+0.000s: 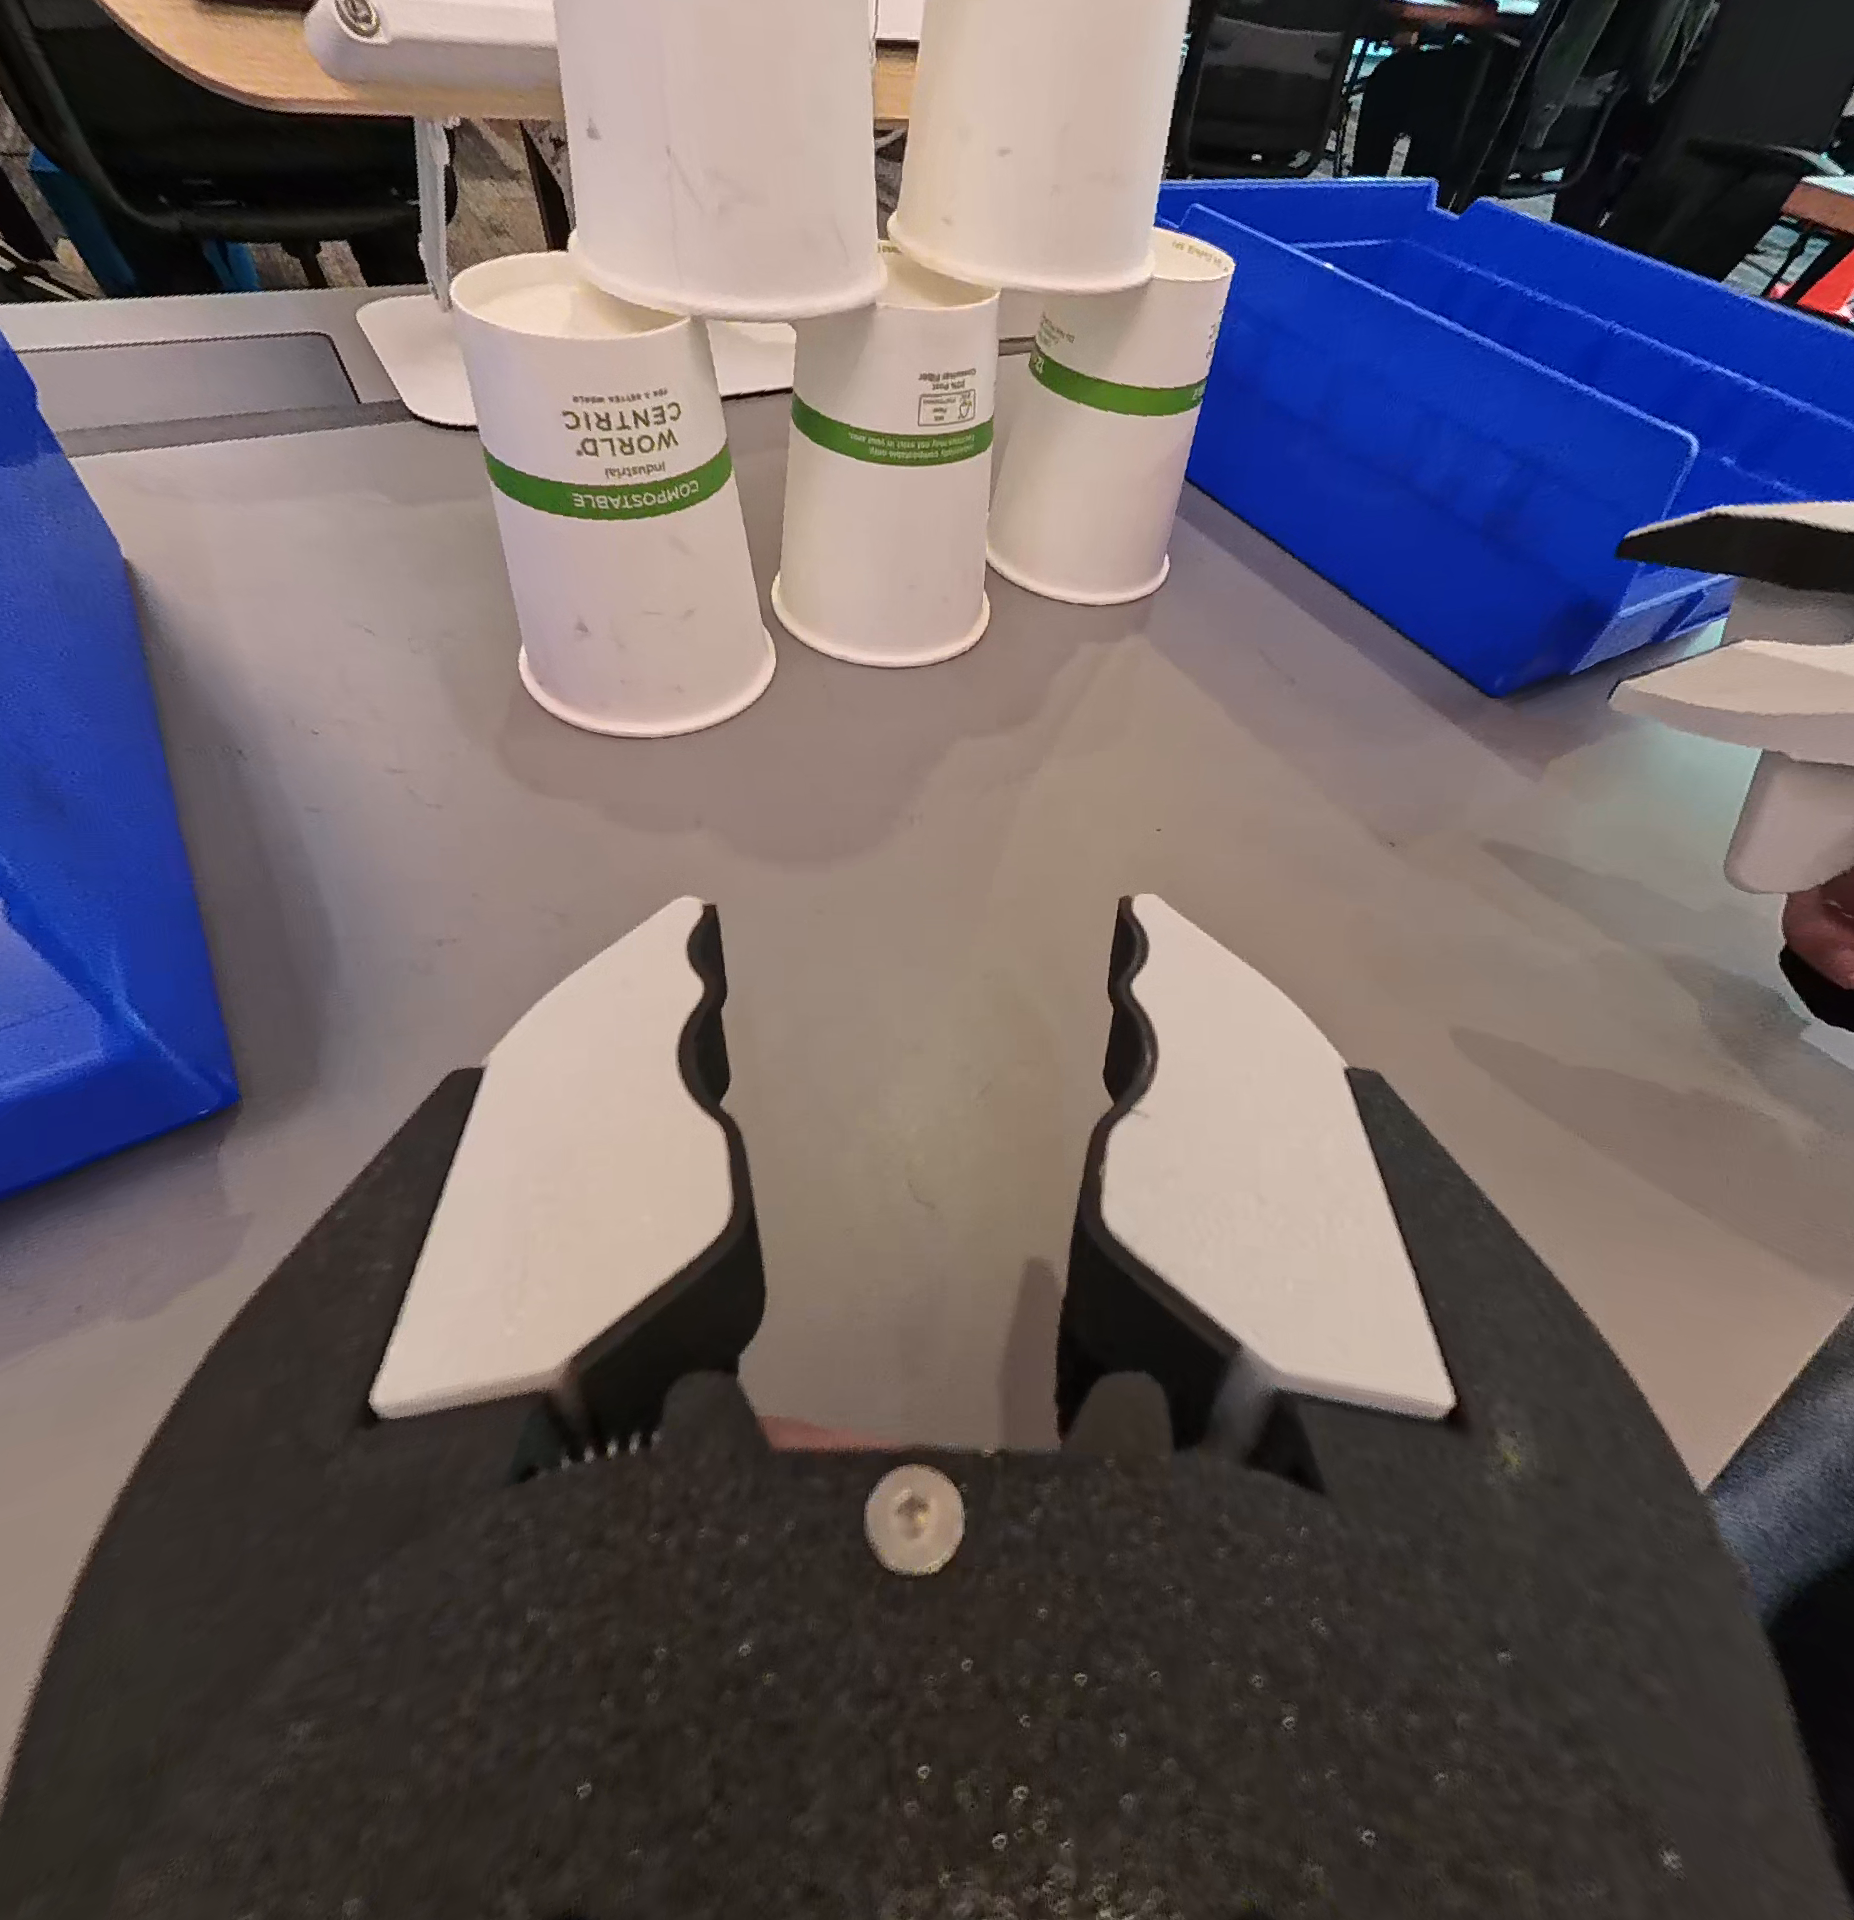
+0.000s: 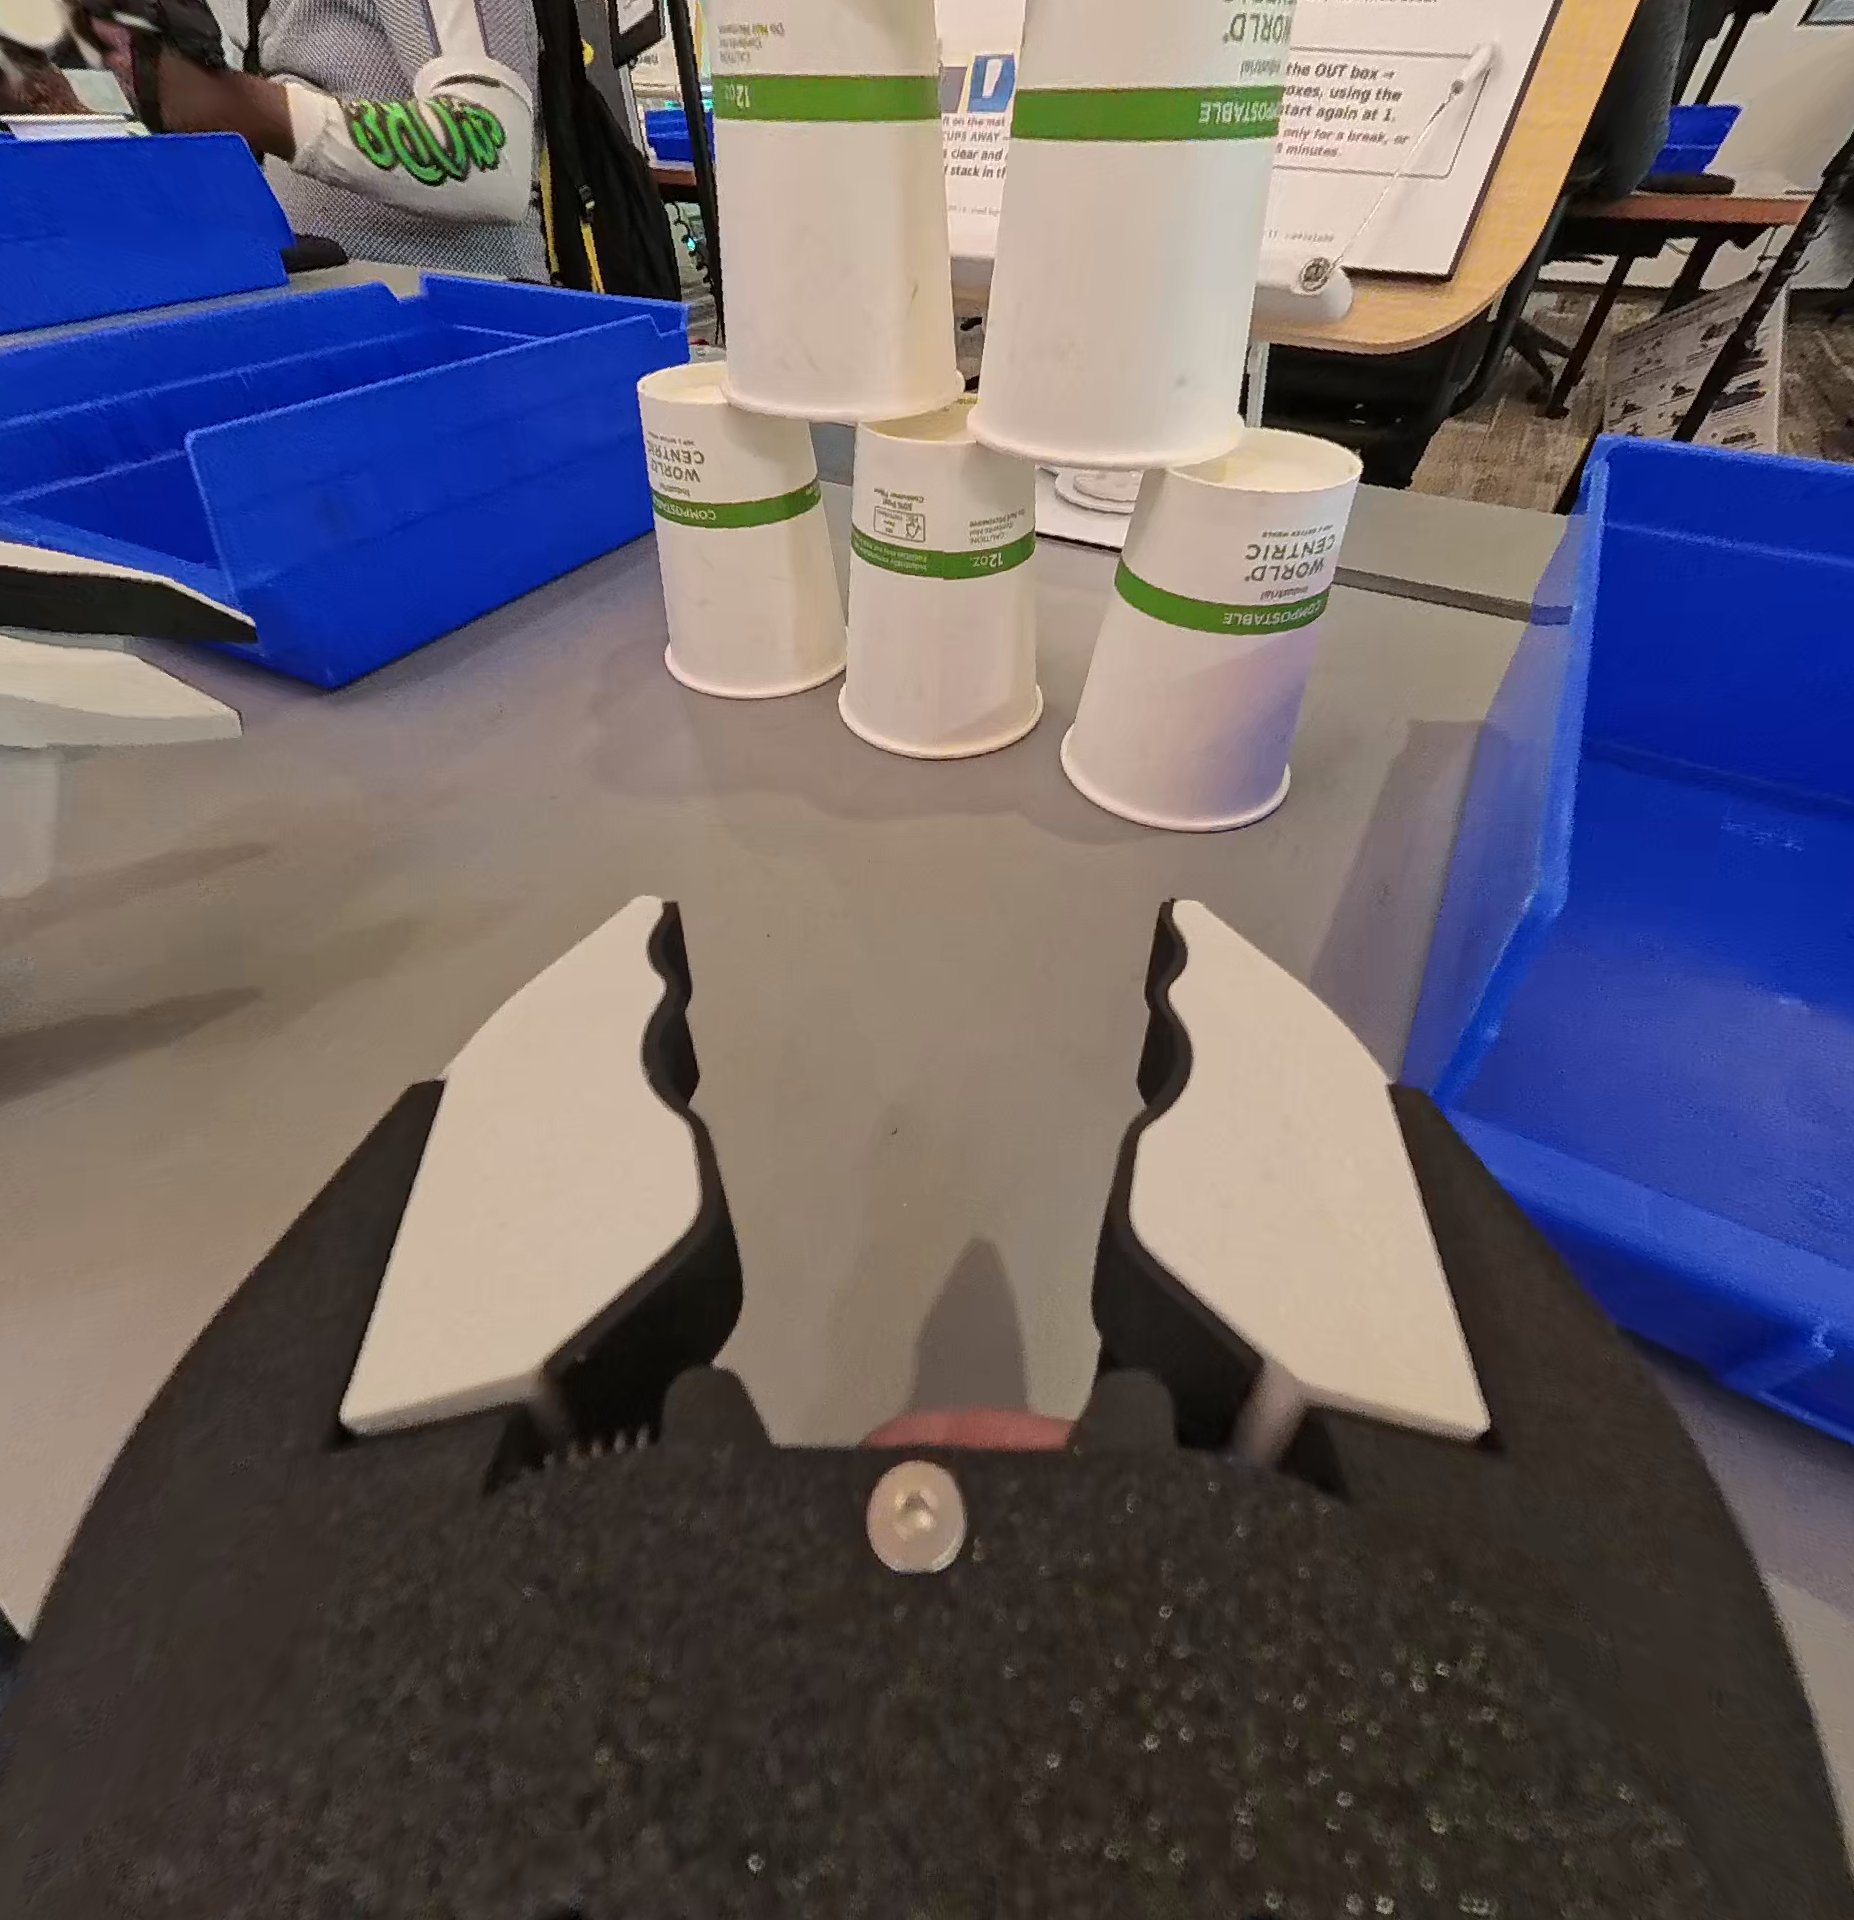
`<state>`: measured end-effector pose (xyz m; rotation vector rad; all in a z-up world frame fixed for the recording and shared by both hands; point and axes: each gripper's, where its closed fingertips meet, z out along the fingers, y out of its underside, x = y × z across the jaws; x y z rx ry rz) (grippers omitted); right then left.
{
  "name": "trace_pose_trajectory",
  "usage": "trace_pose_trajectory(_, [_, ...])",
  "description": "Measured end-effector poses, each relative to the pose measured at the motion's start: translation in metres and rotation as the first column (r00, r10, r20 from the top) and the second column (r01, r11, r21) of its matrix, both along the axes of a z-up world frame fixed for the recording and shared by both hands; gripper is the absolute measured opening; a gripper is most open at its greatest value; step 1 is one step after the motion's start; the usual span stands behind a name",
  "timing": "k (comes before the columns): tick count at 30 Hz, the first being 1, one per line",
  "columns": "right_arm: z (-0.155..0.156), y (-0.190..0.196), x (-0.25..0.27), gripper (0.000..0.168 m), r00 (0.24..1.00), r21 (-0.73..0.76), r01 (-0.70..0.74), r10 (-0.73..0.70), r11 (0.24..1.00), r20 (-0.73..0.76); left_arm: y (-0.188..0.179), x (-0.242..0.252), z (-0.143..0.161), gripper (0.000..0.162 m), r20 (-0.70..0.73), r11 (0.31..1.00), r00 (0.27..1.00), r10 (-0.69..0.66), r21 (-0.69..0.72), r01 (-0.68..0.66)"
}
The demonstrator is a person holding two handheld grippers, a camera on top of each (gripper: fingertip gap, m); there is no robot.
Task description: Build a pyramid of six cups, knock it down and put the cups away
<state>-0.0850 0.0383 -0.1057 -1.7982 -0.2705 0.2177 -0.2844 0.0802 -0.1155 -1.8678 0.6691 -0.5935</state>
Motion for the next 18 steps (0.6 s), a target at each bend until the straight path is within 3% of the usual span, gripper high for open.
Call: trace_pose_trajectory(18, [-0.003, 0.0004, -0.001, 0.081, 0.999, -0.005, -0.006, 0.006, 1.0, 0.032, -0.0002, 0.0024, -0.0011, 0.07, -0.013, 1.0, 1.0, -0.008, 0.01, 0.008])
